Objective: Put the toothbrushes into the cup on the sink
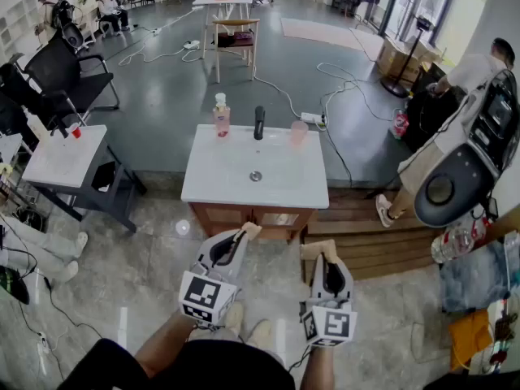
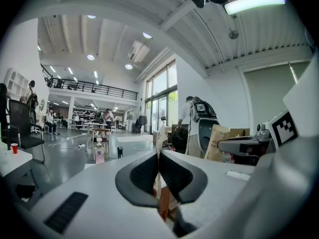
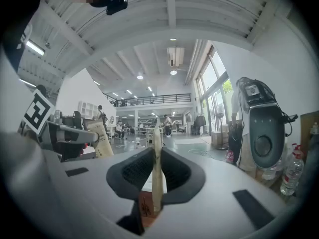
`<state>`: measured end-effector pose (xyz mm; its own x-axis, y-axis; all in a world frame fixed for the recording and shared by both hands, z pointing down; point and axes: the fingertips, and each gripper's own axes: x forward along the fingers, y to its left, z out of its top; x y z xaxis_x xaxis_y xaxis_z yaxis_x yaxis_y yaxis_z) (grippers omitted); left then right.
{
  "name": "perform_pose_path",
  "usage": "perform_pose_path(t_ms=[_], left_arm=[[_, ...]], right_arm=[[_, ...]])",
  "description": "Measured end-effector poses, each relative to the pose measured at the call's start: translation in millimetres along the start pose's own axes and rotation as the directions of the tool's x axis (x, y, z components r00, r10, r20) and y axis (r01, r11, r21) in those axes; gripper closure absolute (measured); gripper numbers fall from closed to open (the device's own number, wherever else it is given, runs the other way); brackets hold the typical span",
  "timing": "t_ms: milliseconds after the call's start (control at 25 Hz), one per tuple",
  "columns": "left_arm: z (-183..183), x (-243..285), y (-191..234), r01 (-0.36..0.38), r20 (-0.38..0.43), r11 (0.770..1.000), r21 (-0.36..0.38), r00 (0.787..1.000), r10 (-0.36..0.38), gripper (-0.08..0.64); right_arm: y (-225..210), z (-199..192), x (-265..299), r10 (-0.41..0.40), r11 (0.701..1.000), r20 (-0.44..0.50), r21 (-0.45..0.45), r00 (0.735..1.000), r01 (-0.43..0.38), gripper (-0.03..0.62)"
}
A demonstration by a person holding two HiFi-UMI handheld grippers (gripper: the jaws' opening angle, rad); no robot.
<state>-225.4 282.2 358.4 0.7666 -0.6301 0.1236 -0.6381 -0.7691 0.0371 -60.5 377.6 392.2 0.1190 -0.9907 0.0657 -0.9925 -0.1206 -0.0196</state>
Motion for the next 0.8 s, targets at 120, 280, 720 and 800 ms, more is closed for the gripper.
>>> perform_pose_path(t_ms=[120,280,720,800], left_arm=[[-18.9,-2.5,0.0,0.000,-0.012,1.000,-0.008,1.000,0.000,0.554],[-23.9,-0.8,4.9,0.004,-0.030,1.000,-0.023,1.000,-0.004,0.554],[-16.0,13.9,29.1,0.041,0.013,0.999,0.009,0.999,-0.041,0.554],[-16.1,16.9,35.8,0.049,0.014,0.999,0.008,0.999,-0.049,0.554]], right_arm=[[-0.8,-1.3,2.1,-0.003,1.000,-0.001,0.016,1.000,0.003,0.543],[2.5,-1.1,8.6,-0.002,1.000,0.001,0.018,1.000,0.002,0.541],[14.0,3.0,33.1,-0.027,1.000,0.008,0.008,1.000,0.027,0.541],[17.5,3.3,39.0,-0.035,0.999,0.012,0.008,0.999,0.034,0.541]])
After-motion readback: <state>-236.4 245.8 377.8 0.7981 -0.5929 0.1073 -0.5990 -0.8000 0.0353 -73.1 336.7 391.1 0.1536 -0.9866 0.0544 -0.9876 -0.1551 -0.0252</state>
